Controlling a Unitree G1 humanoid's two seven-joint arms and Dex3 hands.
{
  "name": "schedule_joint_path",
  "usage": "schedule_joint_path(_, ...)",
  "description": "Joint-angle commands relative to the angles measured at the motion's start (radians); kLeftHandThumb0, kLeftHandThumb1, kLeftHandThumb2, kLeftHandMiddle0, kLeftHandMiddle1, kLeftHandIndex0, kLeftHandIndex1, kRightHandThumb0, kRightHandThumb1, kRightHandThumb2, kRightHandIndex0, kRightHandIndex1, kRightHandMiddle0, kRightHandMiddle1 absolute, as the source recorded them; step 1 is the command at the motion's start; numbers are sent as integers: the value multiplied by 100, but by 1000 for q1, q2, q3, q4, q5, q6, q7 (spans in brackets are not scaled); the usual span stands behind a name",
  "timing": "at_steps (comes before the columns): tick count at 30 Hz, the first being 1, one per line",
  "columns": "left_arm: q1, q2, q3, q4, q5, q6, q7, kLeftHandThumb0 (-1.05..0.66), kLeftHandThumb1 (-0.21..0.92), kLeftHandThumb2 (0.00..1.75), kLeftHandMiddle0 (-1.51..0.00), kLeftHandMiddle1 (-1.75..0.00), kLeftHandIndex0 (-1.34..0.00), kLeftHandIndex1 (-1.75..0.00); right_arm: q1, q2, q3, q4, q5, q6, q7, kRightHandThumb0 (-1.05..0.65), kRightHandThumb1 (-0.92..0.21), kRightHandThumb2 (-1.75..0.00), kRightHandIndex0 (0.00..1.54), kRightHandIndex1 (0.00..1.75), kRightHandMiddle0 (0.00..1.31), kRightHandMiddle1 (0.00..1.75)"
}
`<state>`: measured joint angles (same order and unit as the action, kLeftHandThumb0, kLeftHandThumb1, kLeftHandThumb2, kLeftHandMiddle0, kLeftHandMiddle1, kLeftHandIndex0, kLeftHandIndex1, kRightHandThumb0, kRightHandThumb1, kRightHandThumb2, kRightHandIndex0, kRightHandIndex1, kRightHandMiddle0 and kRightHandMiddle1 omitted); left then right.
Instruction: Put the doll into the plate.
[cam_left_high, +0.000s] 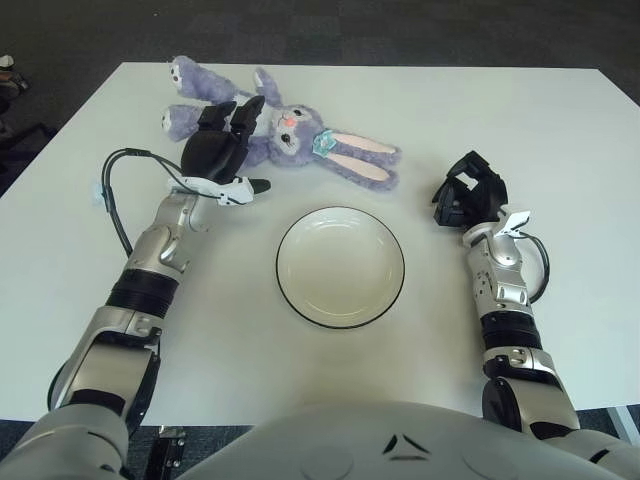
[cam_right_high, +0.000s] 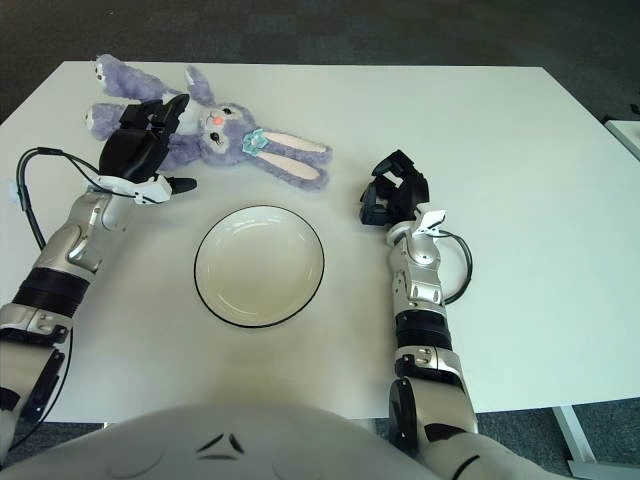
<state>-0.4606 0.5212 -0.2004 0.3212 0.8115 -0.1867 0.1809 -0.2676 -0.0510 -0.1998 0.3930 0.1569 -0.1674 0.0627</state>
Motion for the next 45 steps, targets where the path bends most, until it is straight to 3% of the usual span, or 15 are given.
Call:
schedule_joint_path(1,-58,33,-22,10,39,20,-13,-63,29,95,0,-41,0,-22,76,28,-6,95,24,62,4,-1,2,-163,95,152,64,175)
schedule_joint_path(14,-113,74,-76,40,114,-23,76,-75,48,80,0,-31,0,-6,67,20,-10,122,31,56,19,-1,1,-162,94,153,63,175)
schedule_joint_path(28,-212,108,-149,128,210,-69,172,-74,50,78,0,-19,0,-6,56,14,-17,149,35,46,43,-1,2,-164,92,158,63,175)
schedule_joint_path(45,-366,92,-235,316,212,-111,122,-76,53,76,0,-8,0,0,43,3,-19,185,33,28,69,-1,2,-167,91,163,64,175)
